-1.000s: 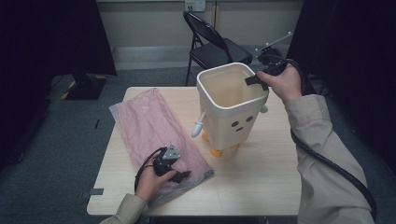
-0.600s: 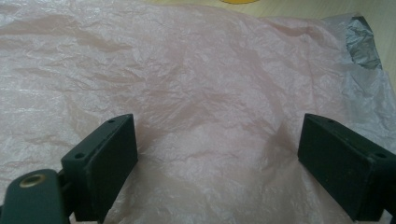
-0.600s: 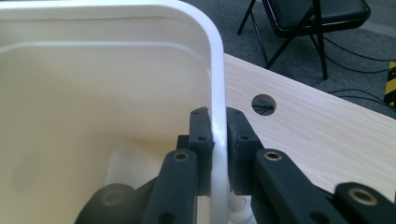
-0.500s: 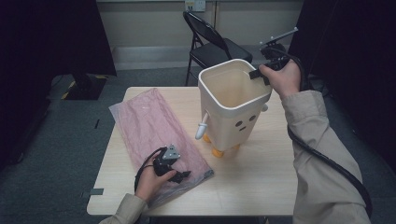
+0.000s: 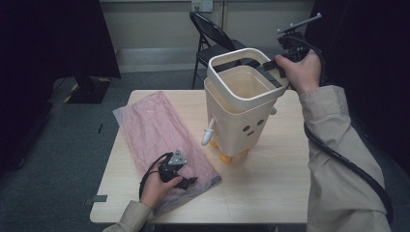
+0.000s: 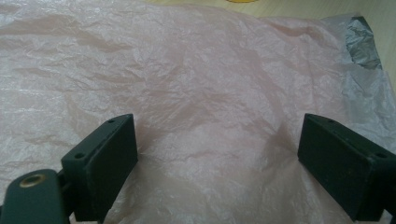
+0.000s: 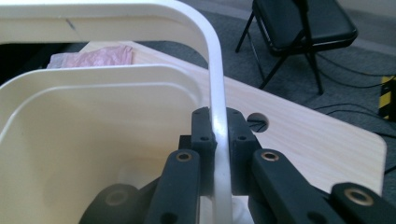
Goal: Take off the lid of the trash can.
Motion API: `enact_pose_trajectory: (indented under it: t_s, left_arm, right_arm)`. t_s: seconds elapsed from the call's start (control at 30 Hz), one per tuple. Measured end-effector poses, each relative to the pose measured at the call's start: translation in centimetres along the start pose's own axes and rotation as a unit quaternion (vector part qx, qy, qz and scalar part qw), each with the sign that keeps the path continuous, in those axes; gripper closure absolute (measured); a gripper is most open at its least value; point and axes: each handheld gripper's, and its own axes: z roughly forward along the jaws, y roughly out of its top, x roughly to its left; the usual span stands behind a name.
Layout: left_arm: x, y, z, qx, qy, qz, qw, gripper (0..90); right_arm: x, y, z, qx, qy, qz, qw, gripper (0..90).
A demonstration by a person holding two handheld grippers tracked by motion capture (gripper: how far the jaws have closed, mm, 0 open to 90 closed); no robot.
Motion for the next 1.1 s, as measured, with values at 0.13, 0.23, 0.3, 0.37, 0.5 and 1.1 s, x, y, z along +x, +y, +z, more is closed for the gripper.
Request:
enact_pose_trajectory:
  t_s: [0.13,0.23,0.3,0.37,0.5,1.1]
  left_arm:
    - [0.0,0.0,0.0,0.000,0.000,0.000,1.0000,11.0]
    - [0.0,0.0,0.0,-0.001,0.000,-0.001,1.0000,11.0]
    - [0.0,0.0,0.0,0.000,0.000,0.000,1.0000,11.0]
    - [0.0,0.0,0.0,0.000,0.000,0.000,1.0000,11.0]
    - [0.0,0.0,0.0,0.000,0.000,0.000,1.0000,11.0]
    - [0.0,0.0,0.0,-0.001,0.001,0.000,1.0000,11.0]
  right_arm:
    - [-0.5,-0.1,-1.5,0.005,-0.010,-0.006,0.9999,84.8]
    - [-1.1,-0.8,-2.4,0.008,-0.014,-0.007,0.9998,84.8]
    - [-1.5,-1.3,-3.1,0.005,-0.012,-0.006,0.9999,84.8]
    - [-1.9,-1.8,-3.6,0.005,-0.012,-0.006,0.9999,84.8]
    - [-2.6,-3.1,-4.5,0.010,-0.019,-0.009,0.9997,84.7]
    - [-5.4,-8.2,-8.6,0.012,-0.020,-0.005,0.9997,84.7]
